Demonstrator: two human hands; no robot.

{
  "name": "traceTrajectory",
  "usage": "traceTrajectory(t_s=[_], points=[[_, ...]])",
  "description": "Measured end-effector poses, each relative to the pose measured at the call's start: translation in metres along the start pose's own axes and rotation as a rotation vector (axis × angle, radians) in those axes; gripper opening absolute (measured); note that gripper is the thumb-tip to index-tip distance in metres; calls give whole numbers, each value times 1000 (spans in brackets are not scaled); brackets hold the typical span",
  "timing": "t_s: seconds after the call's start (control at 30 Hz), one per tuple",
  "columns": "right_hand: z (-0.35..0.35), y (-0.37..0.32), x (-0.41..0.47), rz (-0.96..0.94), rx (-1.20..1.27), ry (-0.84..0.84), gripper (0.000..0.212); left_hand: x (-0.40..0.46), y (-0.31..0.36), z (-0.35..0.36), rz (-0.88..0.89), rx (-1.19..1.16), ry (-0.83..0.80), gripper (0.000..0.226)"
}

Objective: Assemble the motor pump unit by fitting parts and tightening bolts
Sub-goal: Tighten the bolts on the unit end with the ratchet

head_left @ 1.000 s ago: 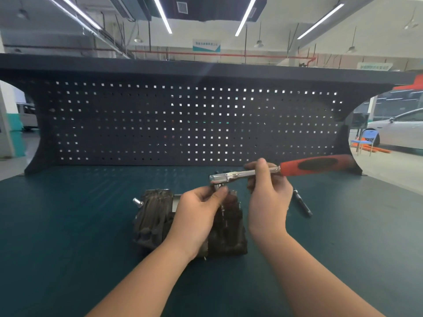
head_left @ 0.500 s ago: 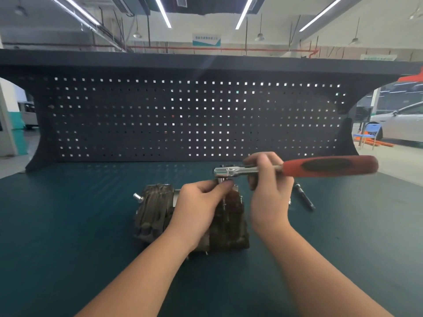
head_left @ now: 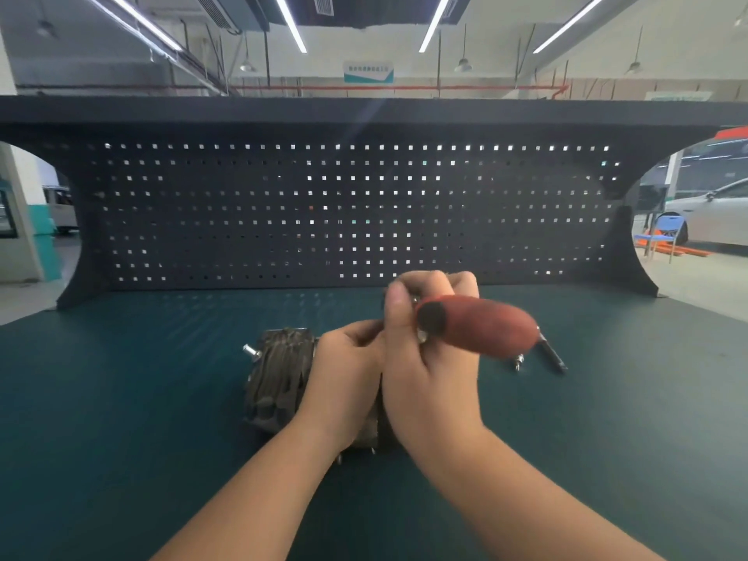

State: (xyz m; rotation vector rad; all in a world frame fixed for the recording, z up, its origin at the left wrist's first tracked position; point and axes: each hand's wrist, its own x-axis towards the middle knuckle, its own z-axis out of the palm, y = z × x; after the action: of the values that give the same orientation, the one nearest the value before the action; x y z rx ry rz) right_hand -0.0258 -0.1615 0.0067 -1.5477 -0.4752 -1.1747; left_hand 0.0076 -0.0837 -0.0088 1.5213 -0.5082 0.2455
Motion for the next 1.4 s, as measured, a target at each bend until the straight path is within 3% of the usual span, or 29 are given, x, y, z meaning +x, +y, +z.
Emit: traceTrajectory(t_s=[0.1, 0.23, 0.33, 0.4, 0.43, 0.53, 0.63, 0.73, 0.8, 0.93, 1.0, 1.17, 1.3, 1.4], points=[[-1, 3, 5, -8, -51, -49, 19, -1, 2, 6, 16, -1, -14, 25], [-19, 26, 23, -110, -135, 40, 24, 5, -2, 7, 8, -19, 10, 18], [-29, 45, 34, 244, 128, 201, 28, 6, -3, 4, -41, -58, 35, 15], [-32, 55, 39, 516, 277, 229, 18, 6, -4, 3, -70, -45, 35, 15], [-31, 56, 38, 548, 285, 223, 12, 6, -4, 3, -77, -45, 34, 15], [-23, 41, 31, 275, 176, 209, 30, 4, -2, 4, -64, -56, 50, 17], [-15, 21, 26, 62, 81, 166, 35, 1, 0, 8, -37, -26, 60, 18], [-1, 7, 16, -127, -157, 76, 37, -5, 1, 7, -32, 6, 17, 42], [8, 2, 12, -156, -199, -14, 39, -7, 3, 7, -60, 18, -24, 49], [-7, 10, 24, -255, -377, 6, 40, 1, 4, 8, -32, -45, 42, 27], [-24, 27, 32, -236, -319, 65, 38, 5, 3, 9, -33, -26, 25, 17], [-42, 51, 44, 348, 74, 36, 40, 8, -1, 4, -84, 12, -6, 13], [-26, 36, 37, 114, 68, 98, 38, 3, 3, 10, -96, -47, 28, 14], [2, 14, 28, 79, 18, 142, 28, 0, 5, 12, -103, -65, 40, 22]])
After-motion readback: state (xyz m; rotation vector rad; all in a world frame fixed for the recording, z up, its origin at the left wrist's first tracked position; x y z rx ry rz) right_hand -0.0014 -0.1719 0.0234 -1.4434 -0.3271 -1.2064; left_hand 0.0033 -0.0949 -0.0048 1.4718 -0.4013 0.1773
